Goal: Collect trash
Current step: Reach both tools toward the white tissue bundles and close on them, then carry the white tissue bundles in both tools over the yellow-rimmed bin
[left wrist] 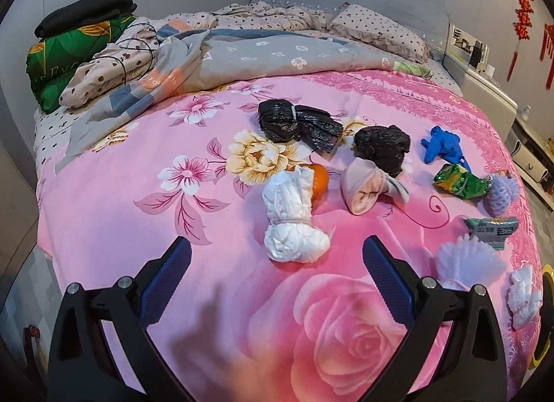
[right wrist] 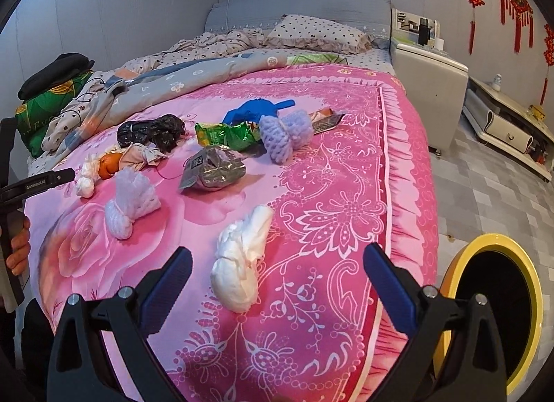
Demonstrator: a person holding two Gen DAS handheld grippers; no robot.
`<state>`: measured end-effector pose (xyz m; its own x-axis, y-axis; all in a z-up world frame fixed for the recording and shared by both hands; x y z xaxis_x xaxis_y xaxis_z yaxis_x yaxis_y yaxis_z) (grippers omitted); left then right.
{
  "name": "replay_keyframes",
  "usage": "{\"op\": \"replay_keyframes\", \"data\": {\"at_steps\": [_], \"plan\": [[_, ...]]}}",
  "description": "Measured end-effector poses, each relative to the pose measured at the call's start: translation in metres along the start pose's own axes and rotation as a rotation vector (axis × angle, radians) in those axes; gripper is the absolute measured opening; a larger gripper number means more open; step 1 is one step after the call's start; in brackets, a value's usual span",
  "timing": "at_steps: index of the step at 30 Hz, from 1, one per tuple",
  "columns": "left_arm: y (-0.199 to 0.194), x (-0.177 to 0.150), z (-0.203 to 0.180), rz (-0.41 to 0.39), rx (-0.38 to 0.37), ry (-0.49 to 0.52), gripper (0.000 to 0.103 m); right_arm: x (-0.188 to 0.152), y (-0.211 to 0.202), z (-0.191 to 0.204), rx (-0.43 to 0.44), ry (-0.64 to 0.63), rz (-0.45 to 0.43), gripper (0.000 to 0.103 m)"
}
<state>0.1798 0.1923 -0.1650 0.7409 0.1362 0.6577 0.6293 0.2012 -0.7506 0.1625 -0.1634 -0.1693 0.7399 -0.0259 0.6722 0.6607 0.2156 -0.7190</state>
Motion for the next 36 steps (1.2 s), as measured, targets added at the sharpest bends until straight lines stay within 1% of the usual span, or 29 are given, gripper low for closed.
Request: {"op": "replay_keyframes", "data": {"at_steps": [5,9,11,12,13,15,16,17,18,20,22,23,24,25,26,27,29,32,36], "plan": [[0.020,0.013,0.001,0.005,-0.002,0.006,0.095,0.005,0.011,0.002,0.026,0.012,0.025,0.095],[0.031,0.016,0.005,0.018,-0.020,-0.021,0.095,0.007,0.023,0.006,0.028,0.007,0.051,0.095],[0.035,0.017,0.005,0.013,-0.014,-0.016,0.095,0.008,0.027,0.009,0.030,-0.004,0.057,0.095],[0.037,0.017,0.005,0.012,-0.011,-0.010,0.095,0.008,0.029,0.011,0.026,-0.014,0.057,0.094],[0.041,0.018,0.005,0.018,-0.013,-0.005,0.095,0.009,0.031,0.012,0.022,-0.018,0.056,0.091],[0.046,0.019,0.005,0.026,-0.025,-0.007,0.093,0.011,0.036,0.014,0.023,-0.022,0.062,0.090],[0.049,0.019,0.005,0.029,-0.028,-0.005,0.087,0.011,0.038,0.015,0.018,-0.028,0.066,0.088],[0.053,0.019,0.003,0.035,-0.026,0.005,0.077,0.010,0.041,0.016,0.008,-0.033,0.069,0.086],[0.058,0.019,0.002,0.044,-0.022,0.017,0.074,0.010,0.044,0.016,0.000,-0.034,0.073,0.084],[0.067,0.016,-0.002,0.070,-0.028,0.025,0.058,0.008,0.048,0.015,-0.003,-0.031,0.089,0.077],[0.075,0.013,-0.005,0.093,-0.066,0.018,0.052,0.007,0.052,0.013,-0.006,-0.027,0.098,0.073],[0.076,0.012,-0.006,0.094,-0.073,0.015,0.048,0.007,0.053,0.013,-0.008,-0.025,0.102,0.066],[0.076,0.013,-0.007,0.089,-0.073,0.016,0.047,0.006,0.055,0.012,-0.004,-0.022,0.111,0.063],[0.075,0.013,-0.009,0.083,-0.081,0.019,0.039,0.006,0.057,0.011,0.005,-0.014,0.123,0.057],[0.074,0.013,-0.012,0.081,-0.091,0.025,0.036,0.006,0.059,0.009,0.010,-0.006,0.134,0.054],[0.073,0.013,-0.013,0.079,-0.087,0.029,0.036,0.006,0.059,0.009,0.011,-0.004,0.138,0.050],[0.070,0.013,-0.015,0.068,-0.084,0.040,0.033,0.006,0.059,0.012,0.035,-0.017,0.144,0.032],[0.061,0.013,-0.012,0.050,-0.090,0.027,0.032,0.006,0.052,0.018,0.052,-0.040,0.134,0.025],[0.044,0.012,-0.006,0.029,-0.097,0.016,0.031,0.008,0.045,0.015,0.092,-0.014,0.151,0.022]]}}
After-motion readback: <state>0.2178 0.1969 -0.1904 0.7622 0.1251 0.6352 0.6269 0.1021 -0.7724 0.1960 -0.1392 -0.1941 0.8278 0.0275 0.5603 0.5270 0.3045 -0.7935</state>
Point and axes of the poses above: each gripper's, at about its wrist camera, not at the fingertips, and y roughly the way its jaws point, z to its left, x to its top, the point moved 2 cm from there along y, roughly the way its jaws point, and after that the axes turned 9 degrees about y, right-handed, at the moved point
